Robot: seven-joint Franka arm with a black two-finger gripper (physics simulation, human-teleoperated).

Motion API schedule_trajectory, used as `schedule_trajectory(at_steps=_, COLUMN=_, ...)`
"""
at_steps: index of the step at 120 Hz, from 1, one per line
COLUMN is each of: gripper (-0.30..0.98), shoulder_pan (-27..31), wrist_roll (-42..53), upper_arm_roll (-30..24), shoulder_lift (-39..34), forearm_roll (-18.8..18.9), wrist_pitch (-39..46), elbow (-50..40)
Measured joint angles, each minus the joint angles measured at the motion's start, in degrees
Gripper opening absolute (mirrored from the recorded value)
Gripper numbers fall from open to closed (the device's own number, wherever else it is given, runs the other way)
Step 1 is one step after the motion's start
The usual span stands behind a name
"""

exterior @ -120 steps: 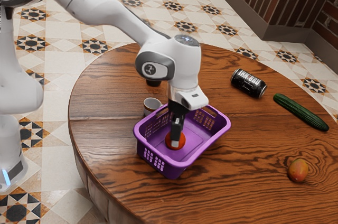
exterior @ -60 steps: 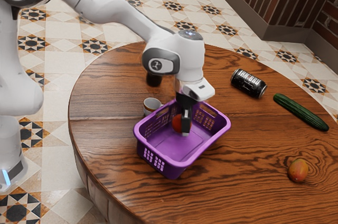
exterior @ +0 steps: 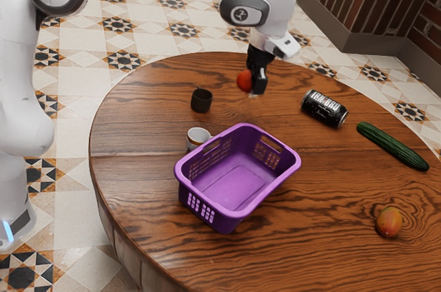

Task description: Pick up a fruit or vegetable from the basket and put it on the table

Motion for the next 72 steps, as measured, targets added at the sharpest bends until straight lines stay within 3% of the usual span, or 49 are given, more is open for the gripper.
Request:
schedule_trajectory(at_steps=10, gripper=0.32, shoulder_pan=-0.62, wrist_roll=0.10, upper_arm_roll=2.88, shoulder_lift=-3.35, forearm_roll=1.01, wrist_pitch=7.41, elbow=0.45)
schedule_trajectory(at_steps=23, gripper=0.32, shoulder_pan=-7.09, wrist_roll=0.10, upper_arm_roll=9.07, shoulder_lift=-10.54, forearm_roll=1.70, wrist_pitch=15.47, elbow=4.47)
schedule_trajectory(at_steps=44, gripper=0.32, shoulder_pan=-10.42, wrist_roll=-0.06, upper_arm_roll=13.37, shoulder_lift=-15.81, forearm_roll=2.47, wrist_pitch=22.10, elbow=6.62)
schedule_trajectory(at_steps=48, gripper=0.39, shoulder_pan=-10.94, wrist_roll=-0.02, upper_arm_roll=14.07, shoulder_lift=-15.71, forearm_roll=2.49, wrist_pitch=22.71, elbow=6.63)
schedule_trajectory(at_steps=61, gripper=0.54, shoulder_pan=-12.13, wrist_roll=0.15, upper_arm_roll=14.20, shoulder_lift=-9.90, forearm_roll=2.41, wrist_pitch=19.47, elbow=6.73)
schedule_trajectory(at_steps=68, gripper=0.58, shoulder_pan=-11.70, wrist_roll=0.21, upper_arm_roll=12.04, shoulder_lift=-0.30, forearm_roll=1.70, wrist_pitch=13.55, elbow=3.84)
schedule_trajectory(at_steps=72, gripper=0.60, shoulder_pan=-9.80, wrist_roll=0.23, upper_arm_roll=9.41, shoulder_lift=5.62, forearm_roll=-0.74, wrist_pitch=9.54, elbow=0.98)
